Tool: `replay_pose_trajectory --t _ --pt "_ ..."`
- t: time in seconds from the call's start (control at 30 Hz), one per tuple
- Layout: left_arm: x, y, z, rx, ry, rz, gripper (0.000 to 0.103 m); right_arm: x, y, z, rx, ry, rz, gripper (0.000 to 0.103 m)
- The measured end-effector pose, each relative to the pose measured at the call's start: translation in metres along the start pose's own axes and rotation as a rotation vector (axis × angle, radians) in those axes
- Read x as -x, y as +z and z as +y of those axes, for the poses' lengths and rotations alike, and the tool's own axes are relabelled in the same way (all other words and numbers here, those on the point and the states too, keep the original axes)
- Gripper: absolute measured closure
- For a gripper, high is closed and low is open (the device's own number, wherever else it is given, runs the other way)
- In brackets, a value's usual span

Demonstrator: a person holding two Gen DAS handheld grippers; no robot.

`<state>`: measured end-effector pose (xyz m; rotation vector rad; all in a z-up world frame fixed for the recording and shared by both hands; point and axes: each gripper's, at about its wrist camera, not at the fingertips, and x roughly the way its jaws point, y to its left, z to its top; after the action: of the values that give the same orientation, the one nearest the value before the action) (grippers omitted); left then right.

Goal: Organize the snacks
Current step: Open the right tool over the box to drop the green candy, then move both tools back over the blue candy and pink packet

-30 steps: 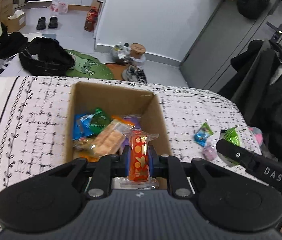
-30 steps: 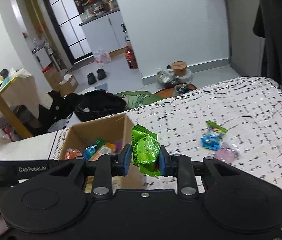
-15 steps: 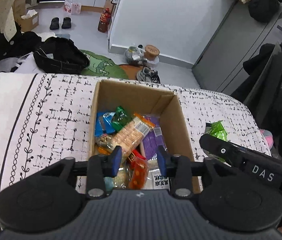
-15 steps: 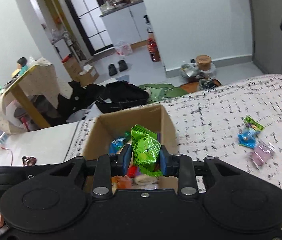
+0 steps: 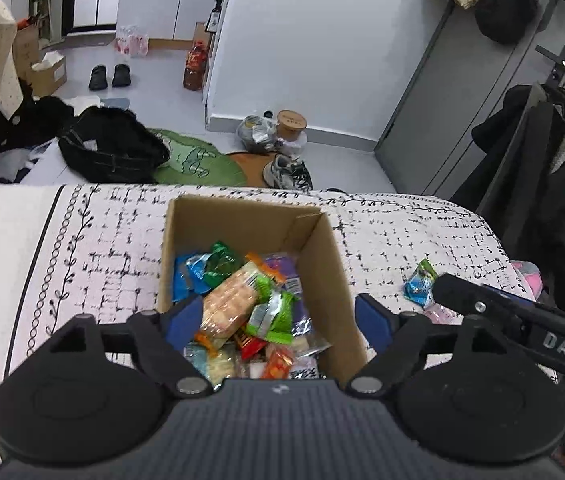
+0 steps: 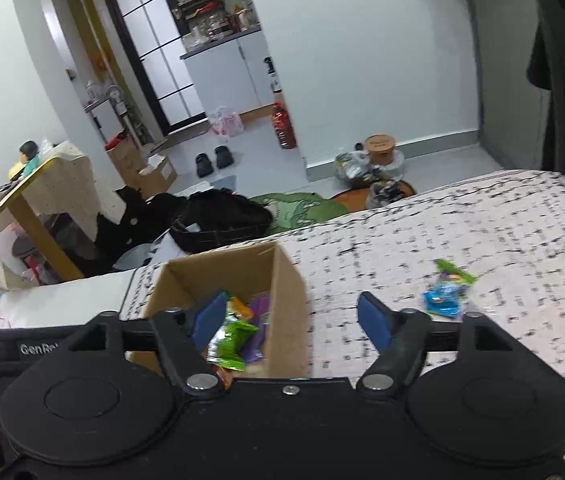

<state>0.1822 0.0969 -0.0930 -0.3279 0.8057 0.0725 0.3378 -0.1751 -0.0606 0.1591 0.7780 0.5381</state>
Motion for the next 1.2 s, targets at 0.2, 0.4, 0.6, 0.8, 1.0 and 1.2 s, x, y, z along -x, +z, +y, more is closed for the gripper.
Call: replay_pose_trajectory --t 0.2,0.4,0.6,0.8,1.0,1.2 --pt "-0.007 0.002 -0.02 -0.033 -0.008 0.012 0.017 0.013 -0.002 -0.025 -0.028 -0.061 -0.013 0.008" --pt "-0.012 0.0 -0.039 -0.062 0.013 0.041 0.012 0.024 -0.005 -0.046 -0.051 -0.113 -0.027 0.0" --pt "-0.014 -0.001 -0.056 -0.104 0.006 0.032 0.002 0.03 -0.009 -0.065 -0.064 -0.141 -0.015 0.0" --pt "-0.017 -0.002 -0.073 -0.135 -0.018 0.026 0.0 0.038 -0.016 -0.082 -0.081 -0.162 -0.017 0.0" --pt "-0.022 -0.004 -0.088 -0.153 -0.052 0.035 0.0 0.044 -0.021 -0.101 -0.103 -0.187 -0.013 0.0" --pt "-0.031 -0.003 -0.1 -0.156 -0.053 0.06 0.0 0.048 -0.025 -0.112 -0.12 -0.203 -0.013 0.0"
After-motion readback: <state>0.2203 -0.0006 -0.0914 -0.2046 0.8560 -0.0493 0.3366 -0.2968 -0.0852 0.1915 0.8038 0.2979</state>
